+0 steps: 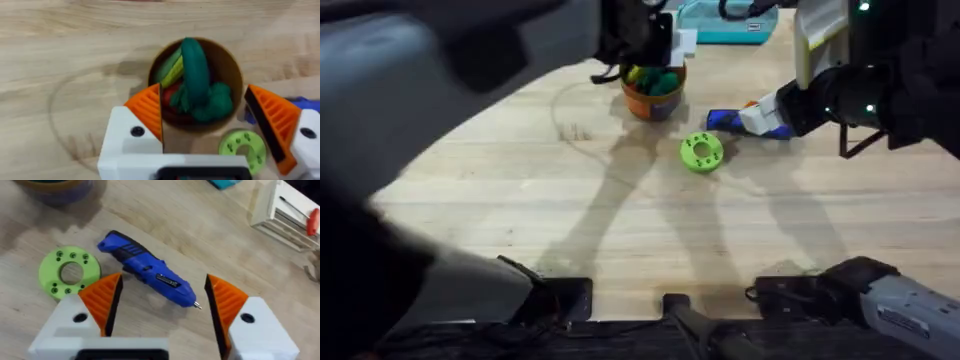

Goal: Pick up the gripper from the table and insert it into the empty holder that is missing its gripper. Then pick up a screw, insert it into the mounting hole, and use the screwdriver to tighten it. Finally, clean up the table by picking up the vegetable and placing it into the bucket.

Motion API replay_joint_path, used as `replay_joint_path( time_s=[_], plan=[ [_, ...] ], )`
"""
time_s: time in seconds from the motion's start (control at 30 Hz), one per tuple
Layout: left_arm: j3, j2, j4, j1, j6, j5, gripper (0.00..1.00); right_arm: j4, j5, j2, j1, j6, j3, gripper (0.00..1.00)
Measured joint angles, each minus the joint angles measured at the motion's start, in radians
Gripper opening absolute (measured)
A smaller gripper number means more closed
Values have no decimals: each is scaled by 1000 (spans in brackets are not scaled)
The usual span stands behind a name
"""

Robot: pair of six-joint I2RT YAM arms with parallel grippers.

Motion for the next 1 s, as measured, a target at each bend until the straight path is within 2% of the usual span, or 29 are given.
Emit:
replay_joint_path(
  time_s=[0.13,0.3,0.5,0.77,1.0],
  plan=[
    [-1,-155,-143,0,0,-3,953,-6,36,-66,0,0,-2,947],
    [1,-375,-346,0,7,-12,953,-40,54,-215,0,33,-1,947],
    [2,-555,-553,0,81,-16,955,-179,60,-331,0,201,-2,947],
    [2,-643,-657,0,149,-17,954,-245,65,-343,0,389,-2,947],
    [2,-641,-680,0,154,-18,955,-246,65,-343,0,416,-2,947]
  ],
)
